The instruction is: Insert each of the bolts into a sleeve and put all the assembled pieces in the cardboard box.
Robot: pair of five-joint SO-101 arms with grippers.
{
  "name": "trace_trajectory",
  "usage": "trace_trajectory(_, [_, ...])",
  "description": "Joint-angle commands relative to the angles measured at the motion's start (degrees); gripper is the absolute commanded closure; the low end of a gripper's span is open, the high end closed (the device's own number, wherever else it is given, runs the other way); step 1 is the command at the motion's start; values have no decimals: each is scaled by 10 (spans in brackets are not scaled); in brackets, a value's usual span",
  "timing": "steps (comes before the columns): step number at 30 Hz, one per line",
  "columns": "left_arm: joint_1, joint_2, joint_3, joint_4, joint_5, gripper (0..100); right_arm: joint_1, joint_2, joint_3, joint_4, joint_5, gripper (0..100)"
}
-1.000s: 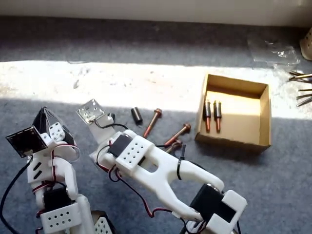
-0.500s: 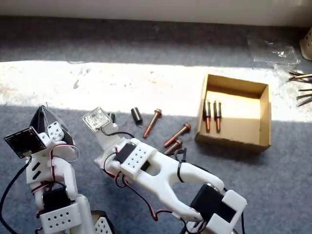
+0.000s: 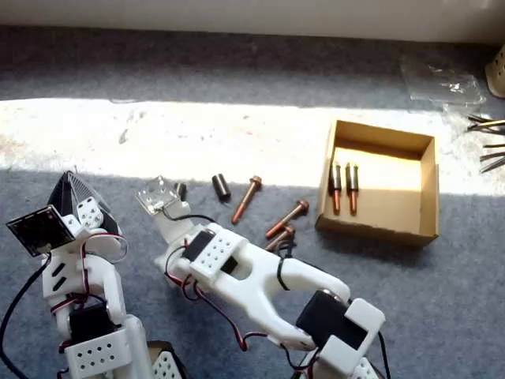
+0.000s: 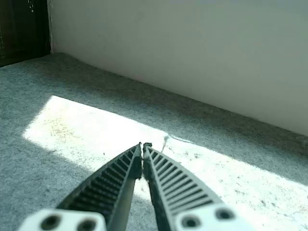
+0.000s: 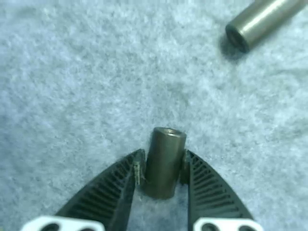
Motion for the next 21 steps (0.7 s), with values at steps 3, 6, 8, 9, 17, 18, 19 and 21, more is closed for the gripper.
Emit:
trace_trajectory(3, [-7,-7,-34,-10,1,972,52,-2,-62,84,-1,958])
trace_trajectory(6, [-7,-7,-34,-10,1,972,69,-2,-87,116,-1,992])
trace_trajectory(8, [-7,-7,-34,-10,1,972,72,-1,-95,131,-1,992])
trace_trajectory(9, [-7,-7,-34,-10,1,972,73,-1,-95,132,4,992])
trace_trajectory(17, [-7,-7,-34,-9,1,972,73,-1,-95,182,173,992])
trace_trajectory(18, [-7,-7,-34,-9,1,972,73,-1,-95,184,185,992])
trace_trajectory(19, [-7,-7,-34,-9,1,972,73,-1,-95,185,198,992])
trace_trajectory(21, [-7,-7,-34,-9,1,972,73,-1,-95,185,216,992])
